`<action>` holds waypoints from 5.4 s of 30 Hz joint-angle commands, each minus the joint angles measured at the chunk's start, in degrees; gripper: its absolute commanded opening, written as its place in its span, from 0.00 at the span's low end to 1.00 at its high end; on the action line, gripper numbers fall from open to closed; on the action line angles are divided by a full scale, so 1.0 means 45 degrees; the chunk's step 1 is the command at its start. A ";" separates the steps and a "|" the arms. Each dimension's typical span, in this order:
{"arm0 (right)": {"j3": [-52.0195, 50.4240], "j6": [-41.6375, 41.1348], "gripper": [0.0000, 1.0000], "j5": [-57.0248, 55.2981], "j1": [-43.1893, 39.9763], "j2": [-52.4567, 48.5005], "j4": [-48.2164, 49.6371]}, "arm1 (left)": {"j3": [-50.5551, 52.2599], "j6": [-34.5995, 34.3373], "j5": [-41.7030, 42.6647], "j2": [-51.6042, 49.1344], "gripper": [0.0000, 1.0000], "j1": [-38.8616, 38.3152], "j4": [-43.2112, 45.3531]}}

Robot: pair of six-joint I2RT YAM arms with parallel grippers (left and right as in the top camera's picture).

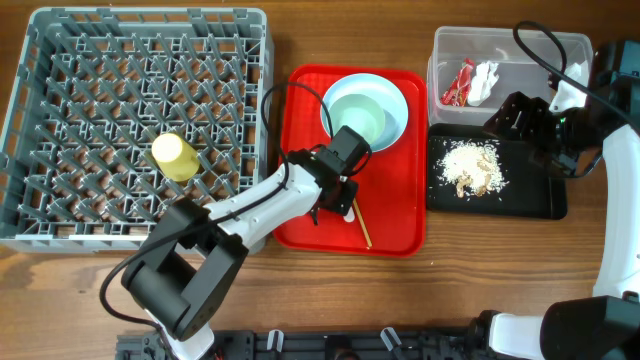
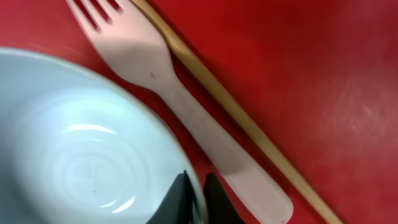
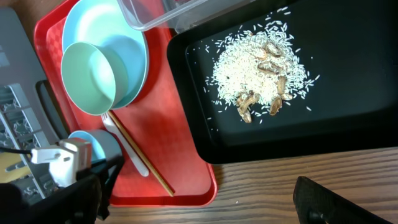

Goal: Sort waste into correct bins and load items into the dishwasher rack
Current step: 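Grasp the small light-blue bowl on the tray with the left gripper, then place the light-blue bowl upside down in the dish rack, then reach the left gripper to the green bowl on the plate and grasp, then carry the green bowl into the back of the dish rack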

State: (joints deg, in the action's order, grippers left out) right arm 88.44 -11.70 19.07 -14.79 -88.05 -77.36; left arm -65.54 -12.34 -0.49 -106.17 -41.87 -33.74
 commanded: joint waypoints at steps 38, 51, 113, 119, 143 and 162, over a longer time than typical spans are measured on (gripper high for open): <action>0.0199 -0.0058 1.00 0.0005 -0.0005 0.0209 -0.0325 | -0.1622 -0.0126 1.3493 0.1103 0.04 1.2152 0.4726; 0.0199 -0.0063 1.00 0.0005 -0.0005 0.0209 -0.0350 | -0.1617 -0.0321 1.3488 -0.0175 0.05 1.3906 0.4546; 0.0199 0.0238 1.00 -0.0044 -0.0005 0.0209 -0.0869 | -0.7179 0.0078 0.0656 -0.2637 1.00 0.1277 0.0894; 0.0199 0.0272 1.00 -0.0044 -0.0005 0.0209 -0.0865 | -0.7179 0.0078 0.0646 -0.4027 1.00 0.0515 0.0981; 0.0199 0.0277 1.00 -0.0044 -0.0005 0.0209 -0.0889 | -0.6985 0.0068 -0.0675 -0.4838 0.12 0.0155 -0.0879; 0.0199 0.0287 1.00 -0.0049 -0.0005 0.0209 -0.1010 | -0.7014 0.0073 0.0685 -0.1355 0.04 0.1030 -0.1229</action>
State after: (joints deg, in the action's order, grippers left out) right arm 88.44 -11.38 19.05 -14.79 -88.05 -81.84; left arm -97.12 -11.68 -2.48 -120.01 -40.14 -39.55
